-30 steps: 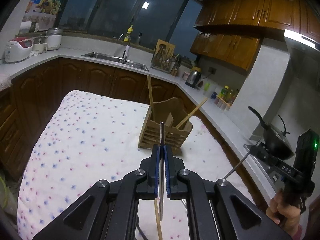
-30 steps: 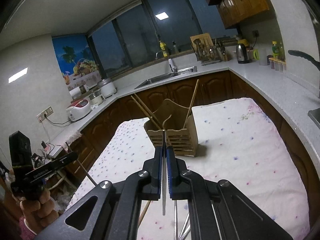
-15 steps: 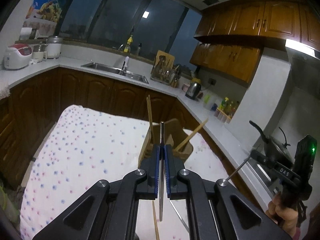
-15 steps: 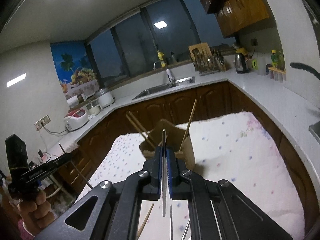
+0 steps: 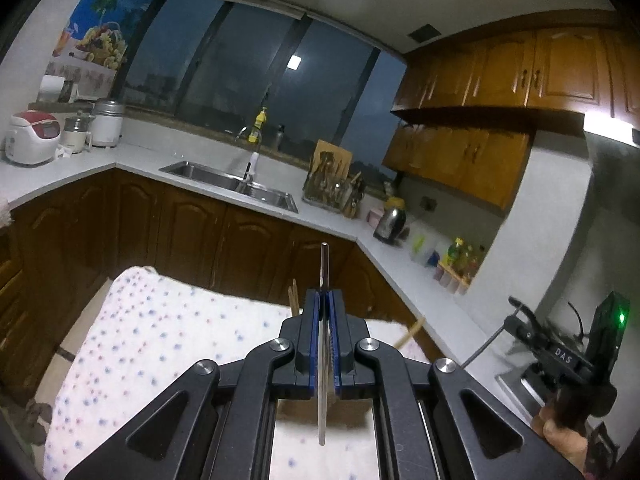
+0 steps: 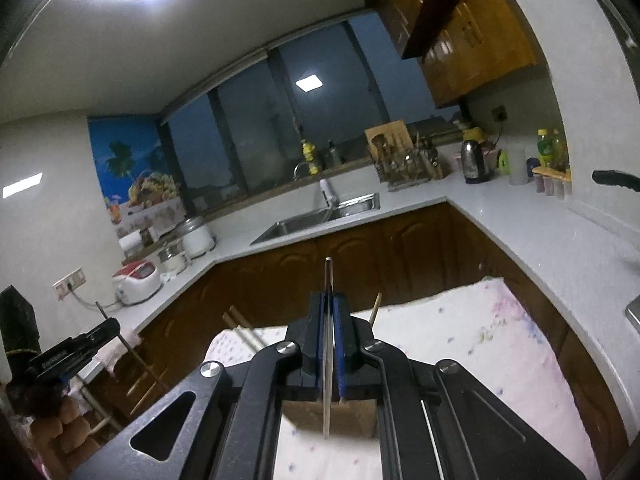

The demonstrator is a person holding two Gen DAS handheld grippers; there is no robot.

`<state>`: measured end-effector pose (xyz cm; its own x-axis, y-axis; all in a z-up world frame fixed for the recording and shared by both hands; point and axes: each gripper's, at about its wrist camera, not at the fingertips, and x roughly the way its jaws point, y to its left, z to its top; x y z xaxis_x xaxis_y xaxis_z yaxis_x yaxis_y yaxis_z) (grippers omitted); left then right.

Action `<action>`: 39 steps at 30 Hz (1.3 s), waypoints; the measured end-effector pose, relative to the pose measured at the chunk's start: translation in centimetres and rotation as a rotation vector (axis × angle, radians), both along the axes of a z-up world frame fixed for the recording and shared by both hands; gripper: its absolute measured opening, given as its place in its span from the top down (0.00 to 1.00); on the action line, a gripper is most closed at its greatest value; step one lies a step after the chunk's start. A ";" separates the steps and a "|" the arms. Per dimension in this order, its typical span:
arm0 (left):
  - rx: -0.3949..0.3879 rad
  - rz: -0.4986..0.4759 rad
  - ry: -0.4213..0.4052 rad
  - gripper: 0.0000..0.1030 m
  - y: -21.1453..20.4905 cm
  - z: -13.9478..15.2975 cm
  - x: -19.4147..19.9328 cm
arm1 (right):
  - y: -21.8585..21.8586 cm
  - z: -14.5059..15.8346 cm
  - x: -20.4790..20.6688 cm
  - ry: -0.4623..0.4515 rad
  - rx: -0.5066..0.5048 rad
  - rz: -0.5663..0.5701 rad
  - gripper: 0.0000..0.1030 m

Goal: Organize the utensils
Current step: 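Lower the left gripper's chopstick into the holder while the right gripper lowers its own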

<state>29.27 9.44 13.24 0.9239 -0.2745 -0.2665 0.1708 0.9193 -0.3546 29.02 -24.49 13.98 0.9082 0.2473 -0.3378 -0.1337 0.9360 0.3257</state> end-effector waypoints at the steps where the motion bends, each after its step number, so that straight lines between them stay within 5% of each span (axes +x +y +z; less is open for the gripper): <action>1: 0.001 0.005 -0.004 0.97 -0.1 0.0 1.0 | -0.2 0.0 0.4 -0.003 0.005 -0.002 0.95; 9: 0.014 0.053 -0.029 0.97 -2.2 -1.8 7.4 | -0.2 -0.3 4.3 -0.031 -0.009 -0.028 0.95; 26: 0.008 0.080 0.090 0.97 -6.3 -10.7 16.6 | 1.0 -8.7 8.2 0.102 -0.004 -0.017 0.95; 39: 0.054 0.041 0.137 0.96 -6.1 -10.3 18.3 | 1.3 -10.1 8.8 0.171 0.012 -0.003 0.95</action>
<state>47.61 3.36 2.98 0.8879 -0.2193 -0.4044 0.0864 0.9429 -0.3216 37.87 -23.14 3.84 0.8386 0.2497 -0.4842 -0.0731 0.9323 0.3543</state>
